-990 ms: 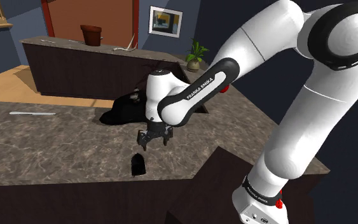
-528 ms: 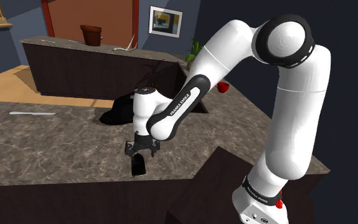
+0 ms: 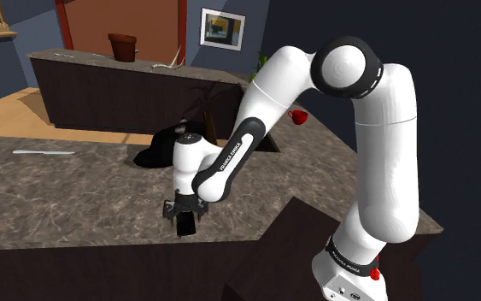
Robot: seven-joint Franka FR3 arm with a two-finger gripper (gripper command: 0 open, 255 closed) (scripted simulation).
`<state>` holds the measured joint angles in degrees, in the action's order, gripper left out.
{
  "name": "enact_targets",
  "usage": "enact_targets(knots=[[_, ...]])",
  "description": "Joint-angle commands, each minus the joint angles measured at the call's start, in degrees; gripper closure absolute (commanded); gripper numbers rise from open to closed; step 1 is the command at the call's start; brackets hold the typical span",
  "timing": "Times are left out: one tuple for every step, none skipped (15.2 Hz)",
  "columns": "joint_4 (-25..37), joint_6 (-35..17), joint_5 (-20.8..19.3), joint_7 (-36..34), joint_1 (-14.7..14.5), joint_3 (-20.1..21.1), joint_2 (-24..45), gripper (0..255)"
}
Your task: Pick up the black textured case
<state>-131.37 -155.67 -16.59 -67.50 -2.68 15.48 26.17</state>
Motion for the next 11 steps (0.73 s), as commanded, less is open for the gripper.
enact_targets(knots=[[0.51, -1.47, -1.06, -0.76, -0.74, -1.01, 1.97, 0], [0.50, -1.48, -1.05, -0.75, -0.75, -1.03, 1.97, 0], [0.51, -1.48, -1.05, -0.75, -0.75, -1.03, 1.97, 0], [0.38, -1.55, -1.06, -0.80, -0.77, -1.03, 1.91, 255], [0.37, -1.58, -1.07, -0.83, -0.80, -1.04, 1.92, 255], [0.38, -1.57, -1.07, -0.83, -0.80, -1.04, 1.93, 255], [0.37, -1.56, -1.06, -0.82, -0.79, -1.03, 1.91, 255], [0.37, -1.56, -1.06, -0.83, -0.79, -1.03, 1.90, 255], [0.36, -1.57, -1.06, -0.84, -0.80, -1.03, 1.90, 255], [0.35, -1.56, -1.06, -0.85, -0.81, -1.03, 1.90, 255], [0.36, -1.56, -1.06, -0.85, -0.82, -1.03, 1.90, 255]])
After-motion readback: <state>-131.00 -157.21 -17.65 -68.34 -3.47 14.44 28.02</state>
